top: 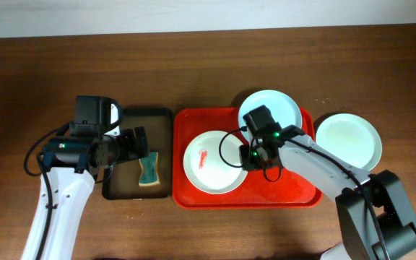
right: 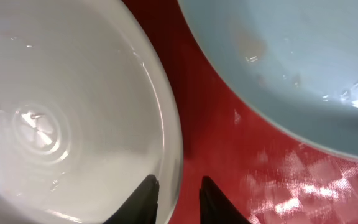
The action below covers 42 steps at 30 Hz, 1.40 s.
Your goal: Clean dirty plates on tray and stack at the side
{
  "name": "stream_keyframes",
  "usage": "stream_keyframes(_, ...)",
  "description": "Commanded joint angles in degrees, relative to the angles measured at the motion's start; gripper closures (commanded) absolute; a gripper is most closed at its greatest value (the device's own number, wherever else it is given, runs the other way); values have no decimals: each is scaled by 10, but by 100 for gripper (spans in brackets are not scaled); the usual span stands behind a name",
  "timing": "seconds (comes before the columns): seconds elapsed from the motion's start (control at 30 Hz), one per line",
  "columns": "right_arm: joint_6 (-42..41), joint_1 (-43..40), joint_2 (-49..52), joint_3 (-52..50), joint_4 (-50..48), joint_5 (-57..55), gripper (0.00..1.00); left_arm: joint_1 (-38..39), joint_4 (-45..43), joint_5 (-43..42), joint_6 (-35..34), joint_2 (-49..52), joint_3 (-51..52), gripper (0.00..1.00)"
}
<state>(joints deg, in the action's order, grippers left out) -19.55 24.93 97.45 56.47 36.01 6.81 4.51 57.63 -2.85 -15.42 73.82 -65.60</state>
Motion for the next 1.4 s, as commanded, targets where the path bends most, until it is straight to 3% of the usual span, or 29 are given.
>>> stream_keyframes(0.0, -75, 6, -3, 23, 34, 18, 76, -2, 0, -6, 3, -4, -9, 1)
stream_keyframes(0.3, -111, 23, -2, 14, 25, 9, 77, -2, 0, -6, 3, -4, -9, 1)
stream_keyframes(0.4, -136, 37, -2, 7, 24, -38, 83, -2, 0, -6, 3, -4, -9, 0)
stream_keyframes(0.73, -170, 39, -2, -8, 16, -50, 88, -2, 0, -6, 3, -4, -9, 1)
stream_keyframes(0.97, -170, 40, -2, -8, 15, -49, 87, -2, 0, -6, 3, -4, -9, 1)
stream_keyframes(1.03, -170, 40, -2, -8, 11, -49, 80, -2, 0, -6, 3, -4, -9, 1)
stream_keyframes(1.2, -170, 40, -2, -12, -1, -49, 80, -2, 0, -6, 3, -4, -9, 1)
stream_keyframes(1.3, -170, 40, -2, -19, -11, -45, 86, -2, 0, -6, 3, -4, -9, 1)
stream_keyframes(1.33, -170, 40, -2, -19, -11, -45, 94, -2, 0, -6, 3, -4, -9, 1)
stream_keyframes(1.37, -170, 40, -2, -19, -11, -45, 96, -2, 0, -6, 3, -4, -9, 1)
